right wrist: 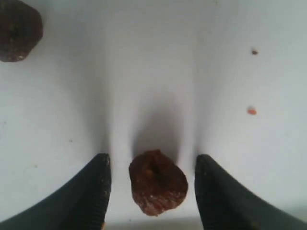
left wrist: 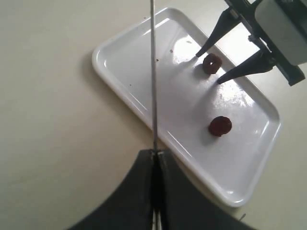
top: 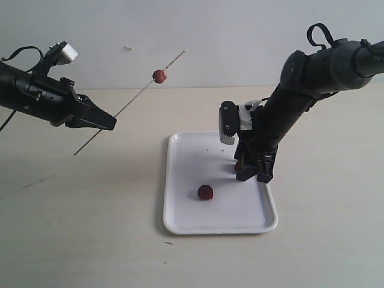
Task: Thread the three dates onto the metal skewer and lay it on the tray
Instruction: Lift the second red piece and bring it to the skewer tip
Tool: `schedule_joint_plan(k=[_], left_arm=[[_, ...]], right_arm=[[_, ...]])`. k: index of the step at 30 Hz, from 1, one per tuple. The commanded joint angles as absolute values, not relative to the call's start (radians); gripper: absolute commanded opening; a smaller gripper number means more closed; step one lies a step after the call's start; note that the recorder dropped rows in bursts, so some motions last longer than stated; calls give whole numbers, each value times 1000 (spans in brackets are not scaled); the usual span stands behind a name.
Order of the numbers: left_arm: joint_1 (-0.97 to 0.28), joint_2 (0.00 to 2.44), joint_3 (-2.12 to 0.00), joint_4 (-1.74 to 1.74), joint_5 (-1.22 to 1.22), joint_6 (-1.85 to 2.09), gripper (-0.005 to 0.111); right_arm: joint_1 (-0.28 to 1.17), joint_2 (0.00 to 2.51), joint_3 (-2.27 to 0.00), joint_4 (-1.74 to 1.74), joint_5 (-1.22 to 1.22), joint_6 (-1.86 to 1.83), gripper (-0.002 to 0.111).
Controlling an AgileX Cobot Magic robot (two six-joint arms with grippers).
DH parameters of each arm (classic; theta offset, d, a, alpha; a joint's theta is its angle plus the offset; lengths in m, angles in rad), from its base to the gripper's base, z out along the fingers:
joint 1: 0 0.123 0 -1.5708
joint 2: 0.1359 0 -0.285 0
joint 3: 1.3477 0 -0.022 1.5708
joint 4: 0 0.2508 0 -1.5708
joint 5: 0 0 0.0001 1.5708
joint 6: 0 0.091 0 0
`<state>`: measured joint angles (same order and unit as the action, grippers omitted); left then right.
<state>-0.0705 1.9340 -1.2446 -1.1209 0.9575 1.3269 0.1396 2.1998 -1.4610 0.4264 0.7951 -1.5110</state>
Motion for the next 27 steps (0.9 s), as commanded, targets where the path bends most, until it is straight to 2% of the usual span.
schedule_joint_plan(k=[1,16,22,27], left_arm=[[-69,1920,-1242,-1140,951,1330,0],[-69,1920,-1242,-1140,951,1330,0],[-69,1920,-1242,-1150,951,1330,0],[-69,1920,-1242,-1173,951,1330,0]], right_arm=[[134,2202,-1461,406,788,-1517,48],[134,2202,-1461,408,795,-1506,31],[134,2198,-1461,413,776,-1452,30],[134,2196,-1510,418,788,-1246,30]])
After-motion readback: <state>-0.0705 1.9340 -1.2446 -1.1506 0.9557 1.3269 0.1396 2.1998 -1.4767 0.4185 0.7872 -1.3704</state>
